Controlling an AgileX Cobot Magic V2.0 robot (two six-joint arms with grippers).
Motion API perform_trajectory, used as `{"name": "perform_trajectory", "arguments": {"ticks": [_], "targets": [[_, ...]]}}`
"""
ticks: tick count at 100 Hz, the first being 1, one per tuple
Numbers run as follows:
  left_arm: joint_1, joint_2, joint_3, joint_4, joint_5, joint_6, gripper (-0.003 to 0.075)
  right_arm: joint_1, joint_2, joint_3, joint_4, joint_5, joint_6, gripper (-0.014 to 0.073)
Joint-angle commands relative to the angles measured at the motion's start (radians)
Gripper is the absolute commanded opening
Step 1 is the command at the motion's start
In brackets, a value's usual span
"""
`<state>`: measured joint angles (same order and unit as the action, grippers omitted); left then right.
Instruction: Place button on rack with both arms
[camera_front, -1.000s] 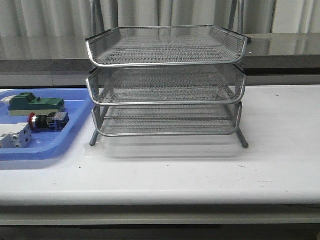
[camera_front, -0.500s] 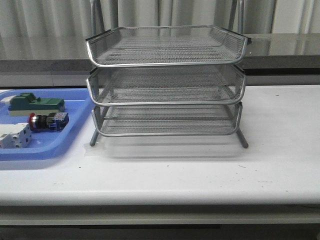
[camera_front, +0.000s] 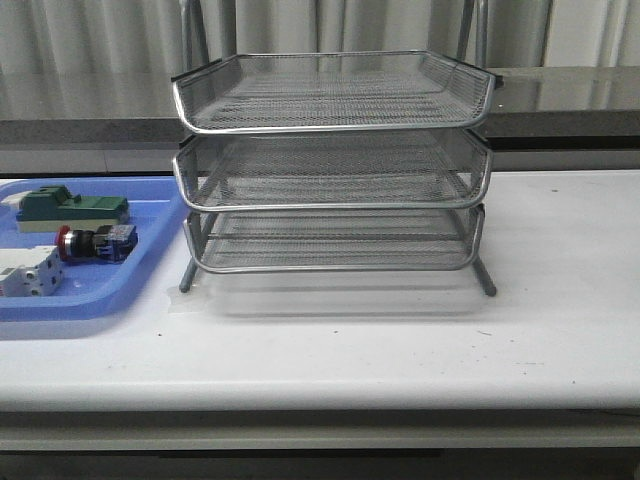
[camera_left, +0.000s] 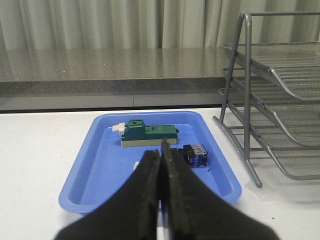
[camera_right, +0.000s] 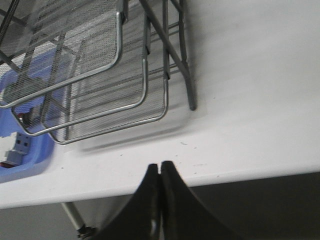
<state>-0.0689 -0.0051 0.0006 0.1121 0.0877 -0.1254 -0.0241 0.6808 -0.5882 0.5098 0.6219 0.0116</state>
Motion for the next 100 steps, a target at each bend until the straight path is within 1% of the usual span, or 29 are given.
{"name": "perform_trajectory", "arguments": {"ticks": [1, 7, 14, 17, 24, 29, 34, 41, 64, 87, 92, 100], "targets": [[-0.002, -0.033, 0.049, -0.005, -0.082, -0.012, -0.002, -0.005, 0.053, -0.035, 0.119, -0.069, -0.012, -0.0058], [-0.002, -0.033, 0.049, -0.005, -0.082, -0.012, -0.002, -0.005, 0.093, -0.035, 0.155, -0.067, -0.023, -0.0047], [-0.002, -0.033, 0.049, -0.005, -0.082, -0.012, -0.002, -0.005, 0.147, -0.035, 0.203, -0.06, -0.065, 0.0004], [-0.002, -0.033, 0.049, -0.005, -0.082, -0.012, -0.002, -0.005, 0.169, -0.035, 0.236, -0.055, -0.085, 0.0037], [-0.002, -0.033, 0.049, -0.005, -0.082, -0.012, -0.002, -0.005, 0.22, -0.035, 0.321, -0.048, -0.149, 0.0145], [-0.002, -0.033, 0.049, -0.005, -0.082, -0.012, -0.002, -0.005, 0.252, -0.035, 0.39, -0.048, -0.214, 0.0238], [-0.002, -0.033, 0.049, -0.005, -0.082, -0.012, -0.002, -0.005, 0.282, -0.035, 0.467, -0.052, -0.278, 0.0306], [-0.002, -0.033, 0.049, -0.005, -0.082, -0.012, -0.002, -0.005, 0.323, -0.035, 0.583, -0.062, -0.378, 0.0358], [-0.002, -0.033, 0.049, -0.005, -0.082, -0.012, -0.002, -0.005, 0.5, -0.035, 0.937, -0.065, -0.74, 0.0362], [-0.002, -0.033, 0.049, -0.005, -0.082, -0.012, -0.002, -0.005, 0.684, -0.037, 1.213, -0.034, -0.995, 0.0362], [-0.002, -0.033, 0.049, -0.005, -0.082, -0.012, -0.002, -0.005, 0.715, -0.039, 1.258, -0.016, -1.047, 0.0362], [-0.002, -0.033, 0.049, -0.005, -0.082, -0.012, -0.002, -0.005, 0.764, -0.049, 1.305, 0.016, -1.096, 0.0362]]}}
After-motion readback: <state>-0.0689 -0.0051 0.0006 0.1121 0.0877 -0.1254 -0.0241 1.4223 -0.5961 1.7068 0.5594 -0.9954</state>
